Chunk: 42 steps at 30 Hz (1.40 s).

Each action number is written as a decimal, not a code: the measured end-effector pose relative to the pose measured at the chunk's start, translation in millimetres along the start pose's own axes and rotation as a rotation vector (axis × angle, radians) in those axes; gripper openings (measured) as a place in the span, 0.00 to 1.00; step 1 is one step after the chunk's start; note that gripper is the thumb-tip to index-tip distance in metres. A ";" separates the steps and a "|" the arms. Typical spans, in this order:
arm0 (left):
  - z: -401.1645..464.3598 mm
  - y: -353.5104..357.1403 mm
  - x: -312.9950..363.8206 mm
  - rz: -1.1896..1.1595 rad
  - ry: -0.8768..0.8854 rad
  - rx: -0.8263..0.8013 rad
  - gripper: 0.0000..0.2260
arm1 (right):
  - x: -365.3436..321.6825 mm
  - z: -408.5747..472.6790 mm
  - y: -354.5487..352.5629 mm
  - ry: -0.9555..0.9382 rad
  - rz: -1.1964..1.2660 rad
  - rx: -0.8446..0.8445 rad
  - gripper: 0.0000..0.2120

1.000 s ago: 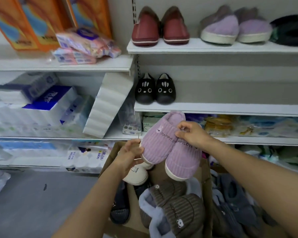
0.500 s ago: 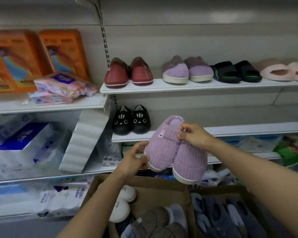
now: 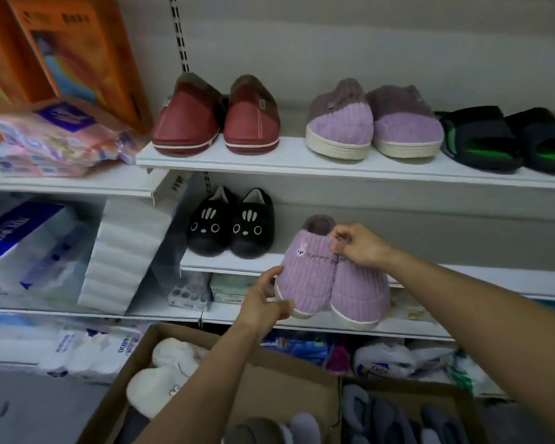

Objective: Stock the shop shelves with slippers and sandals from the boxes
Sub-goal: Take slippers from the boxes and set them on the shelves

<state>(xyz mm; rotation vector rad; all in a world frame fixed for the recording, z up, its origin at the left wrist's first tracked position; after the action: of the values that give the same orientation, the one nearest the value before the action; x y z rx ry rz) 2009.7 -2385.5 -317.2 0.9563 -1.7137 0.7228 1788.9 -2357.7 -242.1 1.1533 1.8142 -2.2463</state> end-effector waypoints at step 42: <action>0.7 -63.4 1.6 0.499 0.366 0.493 0.11 | -27.9 -33.1 67.1 -0.335 -0.012 0.170 0.17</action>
<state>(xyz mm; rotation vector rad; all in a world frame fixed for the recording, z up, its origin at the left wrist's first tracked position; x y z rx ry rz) 2063.7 -2418.8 -314.2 0.6507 -1.4757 1.5993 1856.8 -2362.2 -283.9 0.7249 1.5320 -2.4589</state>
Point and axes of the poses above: each hand's wrist, its own z-axis towards the middle knuckle, its own y-axis out of the palm, x = y × z, the point moved 10 cm from there along z, towards the middle knuckle, and after that the axes turned 10 degrees about x, right-handed, at the moved point
